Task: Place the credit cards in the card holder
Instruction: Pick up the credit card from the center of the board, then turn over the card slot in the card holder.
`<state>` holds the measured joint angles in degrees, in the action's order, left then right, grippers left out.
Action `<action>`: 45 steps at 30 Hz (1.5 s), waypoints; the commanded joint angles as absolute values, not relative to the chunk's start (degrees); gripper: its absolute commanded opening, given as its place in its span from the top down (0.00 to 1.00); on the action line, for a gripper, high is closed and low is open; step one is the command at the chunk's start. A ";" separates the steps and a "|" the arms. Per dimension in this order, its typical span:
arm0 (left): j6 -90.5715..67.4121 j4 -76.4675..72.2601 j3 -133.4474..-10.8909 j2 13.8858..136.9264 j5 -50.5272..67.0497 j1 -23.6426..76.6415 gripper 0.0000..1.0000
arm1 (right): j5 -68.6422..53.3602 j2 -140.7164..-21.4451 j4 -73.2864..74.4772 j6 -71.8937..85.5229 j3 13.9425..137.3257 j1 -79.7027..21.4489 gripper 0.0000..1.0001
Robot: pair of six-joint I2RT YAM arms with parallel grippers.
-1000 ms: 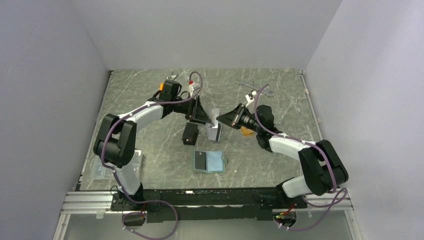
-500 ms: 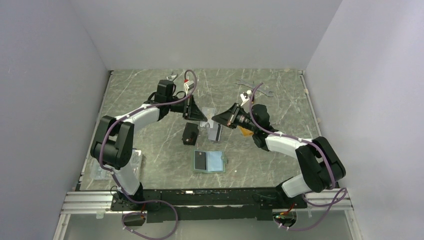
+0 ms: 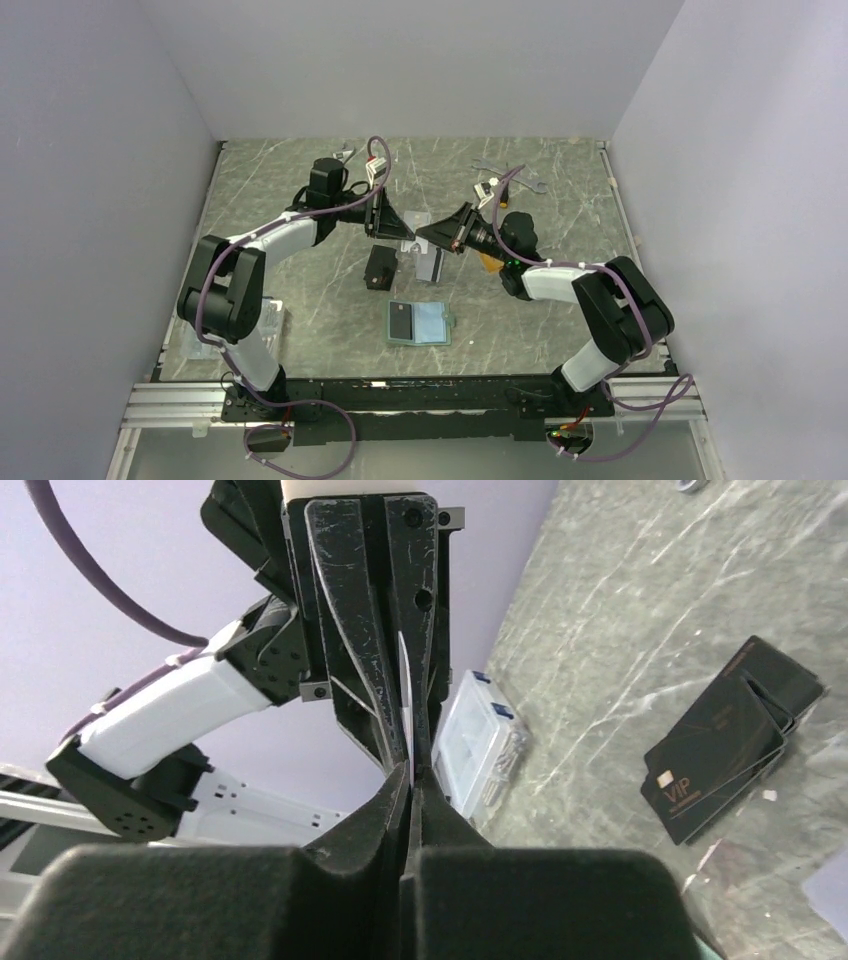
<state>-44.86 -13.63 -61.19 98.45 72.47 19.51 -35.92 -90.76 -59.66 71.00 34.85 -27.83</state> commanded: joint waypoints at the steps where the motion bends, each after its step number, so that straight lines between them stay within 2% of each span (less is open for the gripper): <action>1: -42.29 -12.89 -61.94 95.05 74.27 19.25 0.88 | -36.13 -87.53 -64.67 72.03 33.37 -27.39 1.00; 4: -34.92 -3.37 -63.98 94.31 72.58 19.18 0.58 | -35.39 -81.76 -53.70 66.83 32.85 -26.75 1.00; 6: -30.13 2.48 -64.69 93.54 70.84 19.24 0.40 | -33.94 -76.69 -38.70 59.25 33.91 -26.72 1.00; 9: -16.70 17.53 -66.85 93.74 65.99 19.93 0.39 | -29.81 -69.58 -16.90 48.93 34.66 -27.05 1.00; 11: -5.06 27.13 -66.83 94.12 60.53 20.95 0.42 | -27.48 -65.32 -8.85 45.67 32.94 -27.58 1.00; 13: -1.01 30.64 -63.67 93.96 57.23 21.18 0.42 | -24.73 -61.73 -3.08 44.32 30.43 -29.45 1.00; 18: 5.74 33.45 -56.29 91.75 50.35 21.27 0.39 | -16.34 -57.99 3.57 44.04 25.73 -36.17 1.00; 25: 5.17 32.22 -50.80 89.25 53.24 21.35 0.19 | -11.61 -59.79 5.17 43.50 24.88 -39.90 1.00; 38: 1.99 28.26 -50.70 95.34 49.73 26.75 0.33 | -7.02 -61.61 9.65 41.07 27.15 -41.94 1.00; 41: 1.68 28.35 -51.38 96.26 48.55 27.06 0.38 | -6.55 -58.84 9.58 40.56 28.23 -42.77 1.00; 45: 1.79 28.87 -51.94 97.56 47.48 27.06 0.47 | -7.30 -61.18 10.91 39.64 32.11 -45.20 1.00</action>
